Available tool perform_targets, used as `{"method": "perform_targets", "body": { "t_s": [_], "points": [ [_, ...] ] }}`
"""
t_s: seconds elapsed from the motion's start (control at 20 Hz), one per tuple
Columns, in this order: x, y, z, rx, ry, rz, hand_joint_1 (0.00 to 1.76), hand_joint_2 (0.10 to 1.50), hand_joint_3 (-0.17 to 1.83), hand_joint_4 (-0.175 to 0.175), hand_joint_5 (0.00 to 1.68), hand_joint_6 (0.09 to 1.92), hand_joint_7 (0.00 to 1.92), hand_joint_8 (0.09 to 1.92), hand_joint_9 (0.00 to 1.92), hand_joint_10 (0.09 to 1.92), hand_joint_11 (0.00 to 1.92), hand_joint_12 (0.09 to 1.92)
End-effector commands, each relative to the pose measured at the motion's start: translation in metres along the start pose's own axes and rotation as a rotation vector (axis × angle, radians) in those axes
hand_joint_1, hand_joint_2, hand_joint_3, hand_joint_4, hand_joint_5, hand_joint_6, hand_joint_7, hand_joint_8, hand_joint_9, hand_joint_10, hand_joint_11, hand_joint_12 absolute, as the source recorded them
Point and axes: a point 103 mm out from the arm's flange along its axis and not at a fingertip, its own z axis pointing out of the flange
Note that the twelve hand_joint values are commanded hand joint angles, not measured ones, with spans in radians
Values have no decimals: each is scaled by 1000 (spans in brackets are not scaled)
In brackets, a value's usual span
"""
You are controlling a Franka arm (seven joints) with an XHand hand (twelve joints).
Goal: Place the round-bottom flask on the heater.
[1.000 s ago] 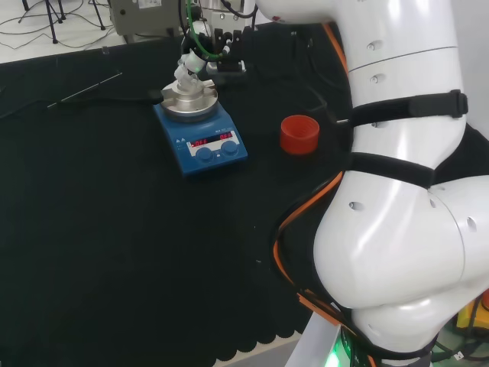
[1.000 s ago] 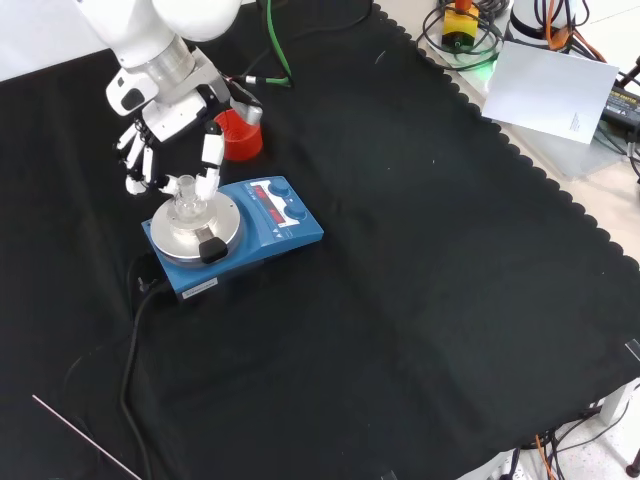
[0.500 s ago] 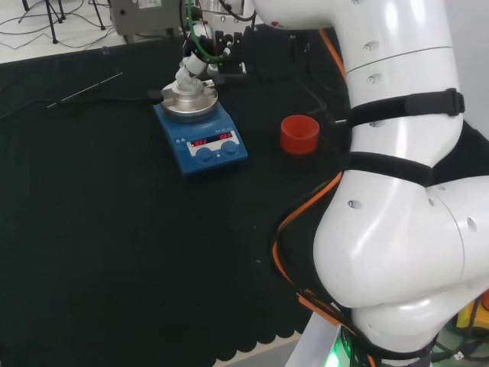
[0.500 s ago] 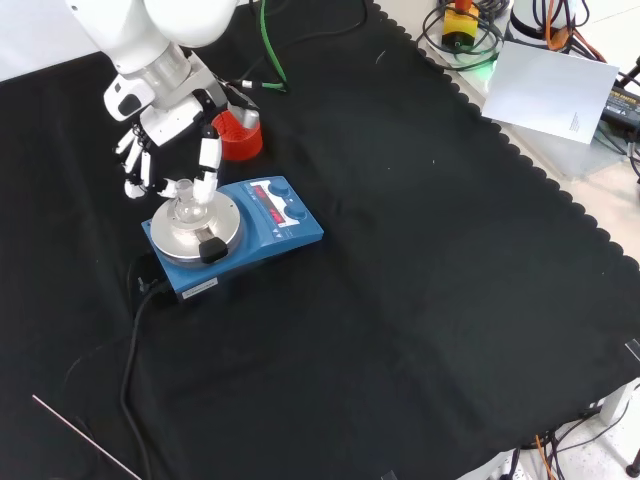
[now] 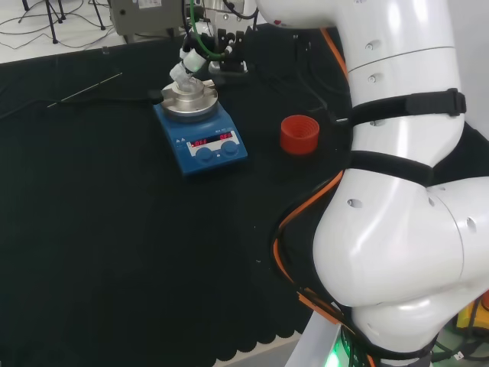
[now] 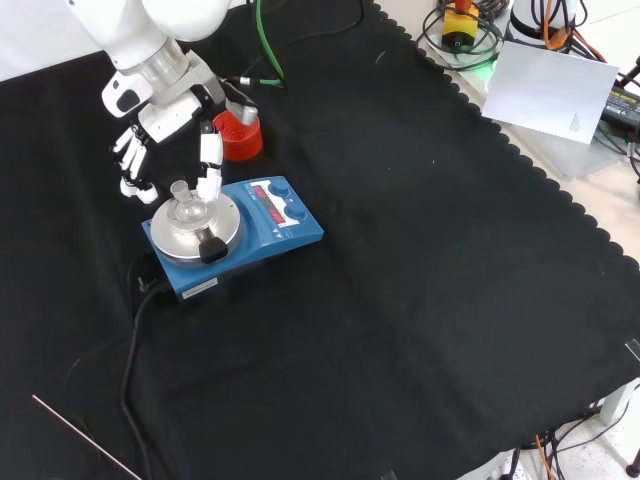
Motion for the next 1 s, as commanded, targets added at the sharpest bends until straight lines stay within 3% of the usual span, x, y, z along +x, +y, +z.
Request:
{"method": "perform_targets", "body": {
  "t_s": [0.05,0.4,1.0],
  "points": [
    [-1,-4,-3,-8,-6,-13,778,674,683,15,501,643,340,560,485,586,129,1332],
    [-4,-13,-12,-20,-2,-22,656,636,601,18,407,243,311,580,451,616,106,1342],
    [1,-42,-30,-61,1,-22,636,648,568,22,434,148,299,584,436,623,91,1345]
  ]
}}
